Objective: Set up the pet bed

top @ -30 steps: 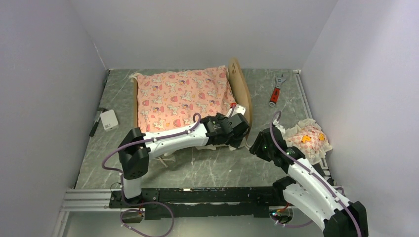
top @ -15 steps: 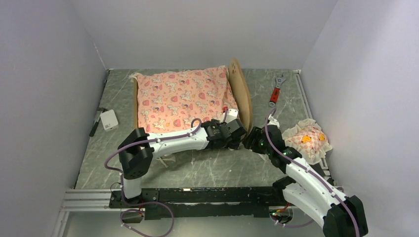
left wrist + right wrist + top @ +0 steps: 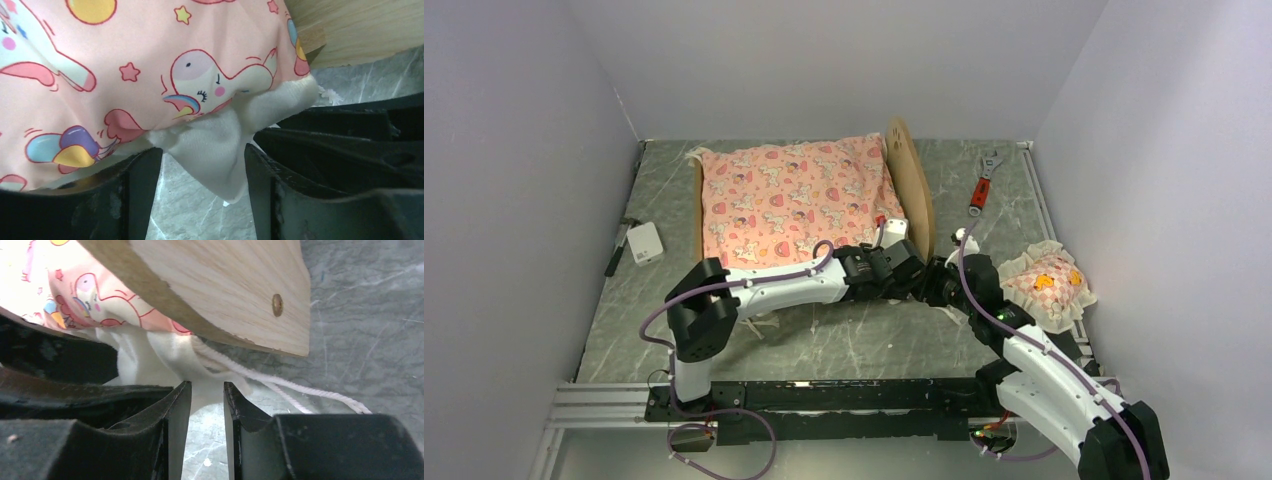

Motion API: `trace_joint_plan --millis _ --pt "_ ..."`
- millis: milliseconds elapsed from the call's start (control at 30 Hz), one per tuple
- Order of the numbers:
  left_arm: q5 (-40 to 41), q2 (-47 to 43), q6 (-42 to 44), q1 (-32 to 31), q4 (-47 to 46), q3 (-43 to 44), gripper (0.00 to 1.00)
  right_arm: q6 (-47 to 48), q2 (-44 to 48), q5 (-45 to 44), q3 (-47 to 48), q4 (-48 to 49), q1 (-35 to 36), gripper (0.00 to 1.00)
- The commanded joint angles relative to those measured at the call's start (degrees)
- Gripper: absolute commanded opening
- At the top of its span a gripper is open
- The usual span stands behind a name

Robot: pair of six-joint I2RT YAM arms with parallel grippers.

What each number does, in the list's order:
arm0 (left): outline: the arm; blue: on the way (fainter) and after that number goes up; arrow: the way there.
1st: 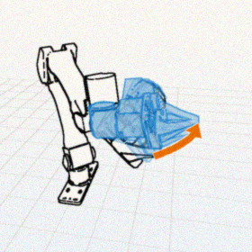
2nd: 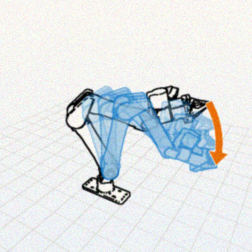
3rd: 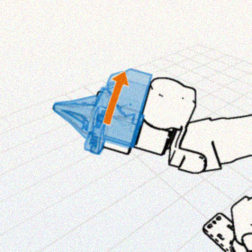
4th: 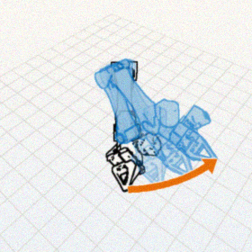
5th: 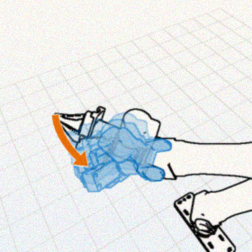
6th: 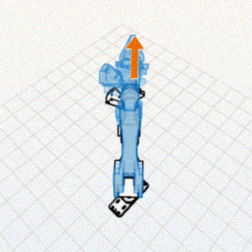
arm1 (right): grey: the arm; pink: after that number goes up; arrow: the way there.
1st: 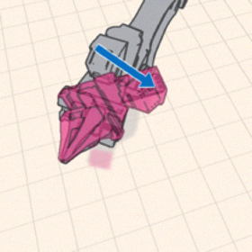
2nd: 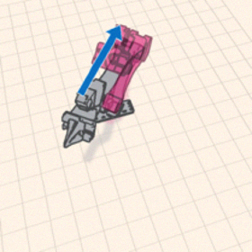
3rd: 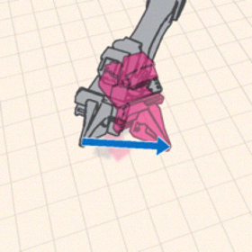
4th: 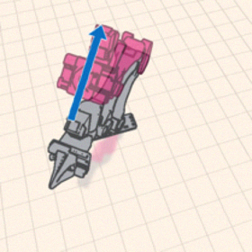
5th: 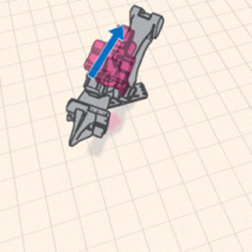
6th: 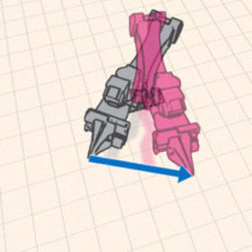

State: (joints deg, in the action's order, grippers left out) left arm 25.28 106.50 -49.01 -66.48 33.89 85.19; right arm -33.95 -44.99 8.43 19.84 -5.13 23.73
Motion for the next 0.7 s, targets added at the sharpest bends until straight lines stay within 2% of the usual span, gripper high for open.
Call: trace_joint_plan --millis 0,100,200,467,667 --pt "-1.2 0.8 -0.9 0.4 -2.1 0.4 0.54 1.3 0.7 4.1 0.5 4.6 0.2 0.33" --pt "-1.1 0.2 -0.6 0.6 -2.0 0.4 0.27 1.3 1.5 3.3 1.5 2.2 0.3 0.32" --pt "-0.8 -0.9 -0.2 1.1 -1.0 0.4 0.01 1.3 3.2 -1.0 3.1 -3.0 0.3 0.32" --pt "-1.8 -3.7 4.3 4.2 4.5 2.4 0.00 -2.1 3.9 -15.3 6.7 -16.8 0.3 0.37" --pt "-5.9 -4.1 7.5 7.1 6.4 4.6 0.00 -5.3 -1.1 -20.3 7.1 -19.0 0.3 0.39"
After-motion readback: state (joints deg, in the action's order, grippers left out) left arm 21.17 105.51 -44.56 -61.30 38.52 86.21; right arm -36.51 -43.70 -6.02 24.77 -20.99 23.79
